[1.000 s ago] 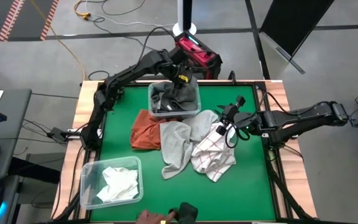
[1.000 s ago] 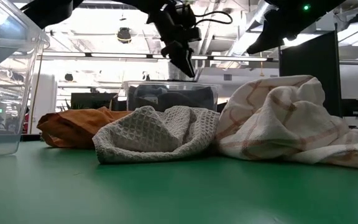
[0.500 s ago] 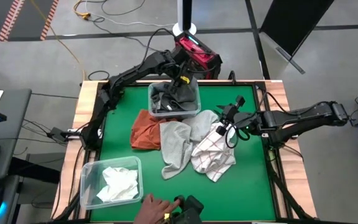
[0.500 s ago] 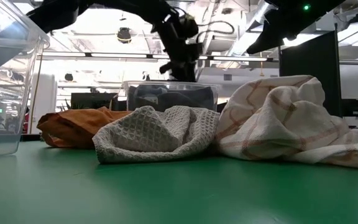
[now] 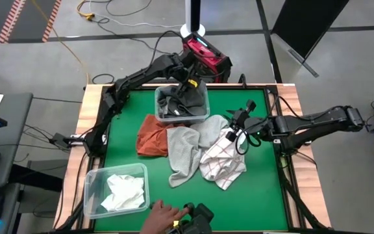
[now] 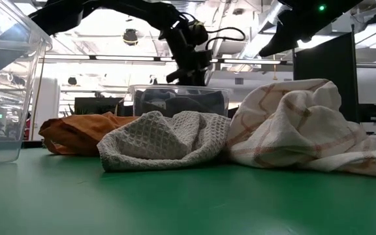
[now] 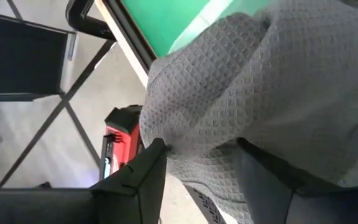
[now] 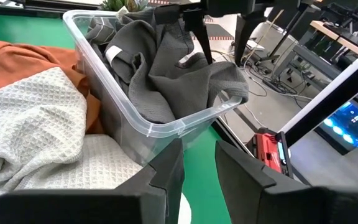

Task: Sort towels by color in basket
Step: Put the gray towel into the top transparent bin

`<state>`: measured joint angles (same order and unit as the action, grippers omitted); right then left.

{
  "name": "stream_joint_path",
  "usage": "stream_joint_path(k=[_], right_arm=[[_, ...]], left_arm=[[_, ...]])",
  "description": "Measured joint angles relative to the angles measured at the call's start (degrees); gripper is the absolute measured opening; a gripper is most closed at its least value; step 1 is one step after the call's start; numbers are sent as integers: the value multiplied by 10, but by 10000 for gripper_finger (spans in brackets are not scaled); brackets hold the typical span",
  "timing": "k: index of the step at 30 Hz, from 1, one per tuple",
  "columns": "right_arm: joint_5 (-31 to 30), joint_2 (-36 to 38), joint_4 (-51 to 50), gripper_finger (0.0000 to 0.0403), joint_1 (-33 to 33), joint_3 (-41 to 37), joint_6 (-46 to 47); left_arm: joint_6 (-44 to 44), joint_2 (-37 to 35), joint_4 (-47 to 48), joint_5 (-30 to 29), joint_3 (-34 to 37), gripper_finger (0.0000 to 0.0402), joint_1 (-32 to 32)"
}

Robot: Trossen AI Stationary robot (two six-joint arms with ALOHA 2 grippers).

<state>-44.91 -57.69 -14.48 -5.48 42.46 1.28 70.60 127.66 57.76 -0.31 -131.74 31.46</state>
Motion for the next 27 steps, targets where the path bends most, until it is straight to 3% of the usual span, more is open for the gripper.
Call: stream_joint_path(k=[4, 10, 17, 27], right_arm=[[0, 0, 0, 127, 0, 0, 0], [0, 0, 0, 127, 0, 0, -1], [0, 0, 0, 127, 0, 0, -1], [0, 0, 5, 127, 0, 0, 2]], left_arm=[[-29, 0, -9, 11, 0, 127, -1], [-37, 0, 16, 78, 0, 11, -11], [-52, -29, 51, 84, 0, 2, -32], [-186, -51, 245, 160, -1, 1, -36]])
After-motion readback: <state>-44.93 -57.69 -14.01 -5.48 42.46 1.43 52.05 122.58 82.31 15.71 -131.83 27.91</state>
